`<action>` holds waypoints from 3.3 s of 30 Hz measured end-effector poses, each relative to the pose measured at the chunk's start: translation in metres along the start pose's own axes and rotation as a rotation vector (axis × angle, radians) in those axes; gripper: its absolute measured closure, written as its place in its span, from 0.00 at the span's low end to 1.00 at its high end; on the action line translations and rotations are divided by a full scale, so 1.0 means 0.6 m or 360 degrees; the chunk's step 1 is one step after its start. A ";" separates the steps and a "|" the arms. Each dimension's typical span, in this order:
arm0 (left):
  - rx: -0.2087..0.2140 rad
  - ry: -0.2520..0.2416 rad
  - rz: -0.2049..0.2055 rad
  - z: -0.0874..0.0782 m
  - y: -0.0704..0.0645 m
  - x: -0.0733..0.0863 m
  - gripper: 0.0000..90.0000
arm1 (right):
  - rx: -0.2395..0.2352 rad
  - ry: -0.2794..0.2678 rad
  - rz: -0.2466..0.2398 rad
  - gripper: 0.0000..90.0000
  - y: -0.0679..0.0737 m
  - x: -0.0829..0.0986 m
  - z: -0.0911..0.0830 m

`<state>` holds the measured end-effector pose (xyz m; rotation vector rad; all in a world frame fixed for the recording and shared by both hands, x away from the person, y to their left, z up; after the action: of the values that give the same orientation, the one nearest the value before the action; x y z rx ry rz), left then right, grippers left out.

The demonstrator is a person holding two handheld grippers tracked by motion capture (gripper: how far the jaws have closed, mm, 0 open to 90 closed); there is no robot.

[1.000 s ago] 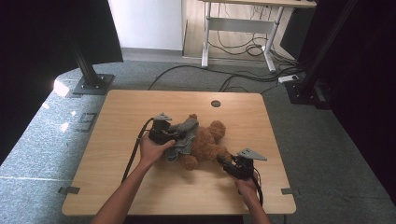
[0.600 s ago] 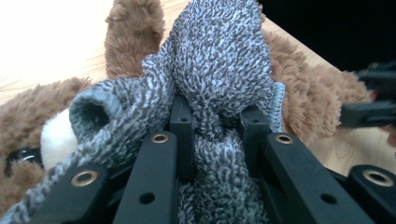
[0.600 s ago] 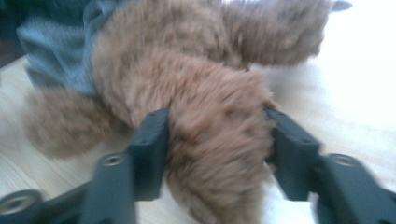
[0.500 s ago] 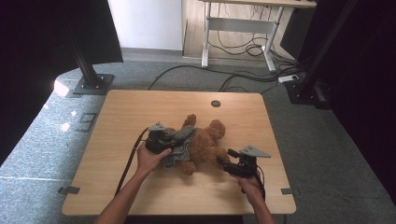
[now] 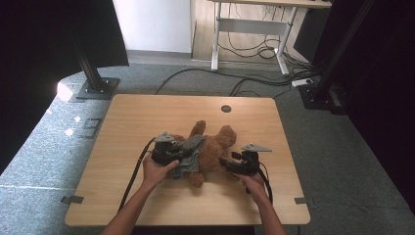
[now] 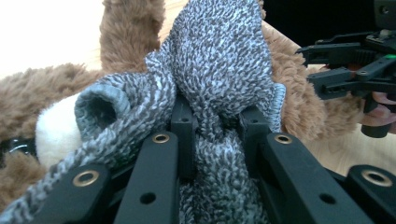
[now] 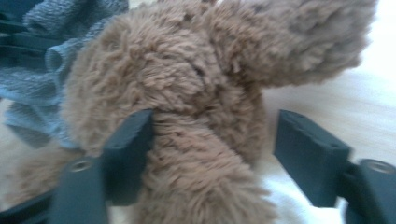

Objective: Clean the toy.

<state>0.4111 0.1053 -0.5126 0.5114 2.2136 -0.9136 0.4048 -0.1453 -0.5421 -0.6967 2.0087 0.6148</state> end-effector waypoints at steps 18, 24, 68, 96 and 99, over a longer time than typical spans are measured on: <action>0.0020 0.0009 -0.0018 -0.012 -0.011 0.016 0.81 | -0.0098 -0.0063 -0.0097 0.54 0.032 0.010 -0.005; 0.0024 -0.0004 -0.0020 -0.012 -0.011 0.020 0.81 | -0.0161 -0.0044 -0.0116 0.36 0.050 0.002 -0.004; -0.0154 -0.0180 -0.0289 -0.125 0.098 -0.025 0.81 | -0.0070 0.0234 -0.0361 0.72 0.087 0.057 0.033; 0.0235 0.0035 0.0000 0.038 -0.085 0.011 0.80 | -0.0036 -0.0009 -0.0278 0.72 0.071 0.022 0.035; 0.0301 0.0014 -0.0050 0.040 -0.073 0.019 0.80 | -0.0042 0.0026 -0.0289 0.72 0.068 0.026 0.034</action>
<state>0.3884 0.0593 -0.5129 0.5699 2.1600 -1.1462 0.3822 -0.1065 -0.5592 -0.8915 1.9288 0.5302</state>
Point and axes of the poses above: each handheld gripper's, and its own axes: z roughly forward along the jaws, x roughly out of its underside, y roughly to its left, the point moved 5 cm from there along z, roughly forward along the jaws, and after that the axes turned 13 degrees about -z, right-handed, at the moved point
